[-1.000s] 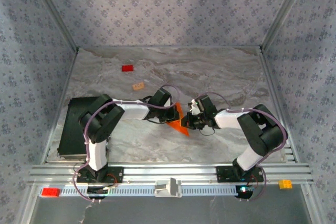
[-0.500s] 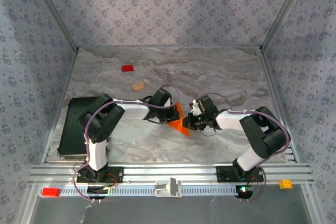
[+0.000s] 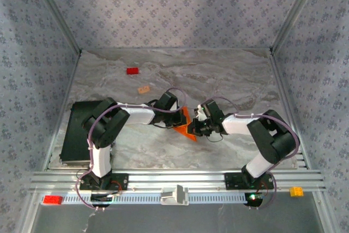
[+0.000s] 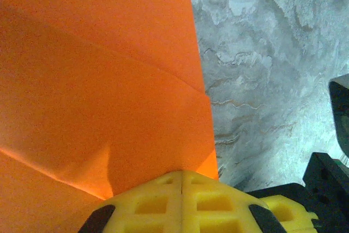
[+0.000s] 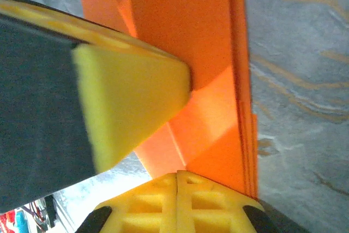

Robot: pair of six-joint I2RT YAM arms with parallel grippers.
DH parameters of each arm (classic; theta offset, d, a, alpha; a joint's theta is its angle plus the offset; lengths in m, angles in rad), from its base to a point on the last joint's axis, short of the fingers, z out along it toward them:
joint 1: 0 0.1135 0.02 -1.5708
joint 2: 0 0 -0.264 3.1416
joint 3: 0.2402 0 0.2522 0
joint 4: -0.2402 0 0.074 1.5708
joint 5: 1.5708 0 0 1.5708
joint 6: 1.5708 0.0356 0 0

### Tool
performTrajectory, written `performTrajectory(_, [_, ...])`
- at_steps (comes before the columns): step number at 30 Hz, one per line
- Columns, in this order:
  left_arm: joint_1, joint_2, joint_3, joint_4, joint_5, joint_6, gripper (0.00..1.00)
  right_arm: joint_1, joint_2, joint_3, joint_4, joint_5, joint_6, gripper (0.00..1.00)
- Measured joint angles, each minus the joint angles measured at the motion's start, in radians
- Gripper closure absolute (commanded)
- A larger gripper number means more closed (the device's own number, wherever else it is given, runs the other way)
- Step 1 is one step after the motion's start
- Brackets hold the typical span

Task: Fold a paper plane with a square sheet of paper (pick it up from the middle)
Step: Fourth fold the wing at the center of the table.

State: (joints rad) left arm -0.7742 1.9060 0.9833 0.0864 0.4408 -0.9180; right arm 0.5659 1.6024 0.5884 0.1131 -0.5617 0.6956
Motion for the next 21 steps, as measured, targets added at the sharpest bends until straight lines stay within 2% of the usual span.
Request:
performTrajectory(7, [0.003,0.0,0.0,-0.001,0.008,0.0,0.98,-0.01,-0.021,-0.054,0.079,-0.008,0.001,0.99])
performTrajectory(21, [0.017,0.002,0.0,0.001,0.016,0.0,0.98,-0.021,-0.046,-0.031,0.042,-0.003,0.05,0.98])
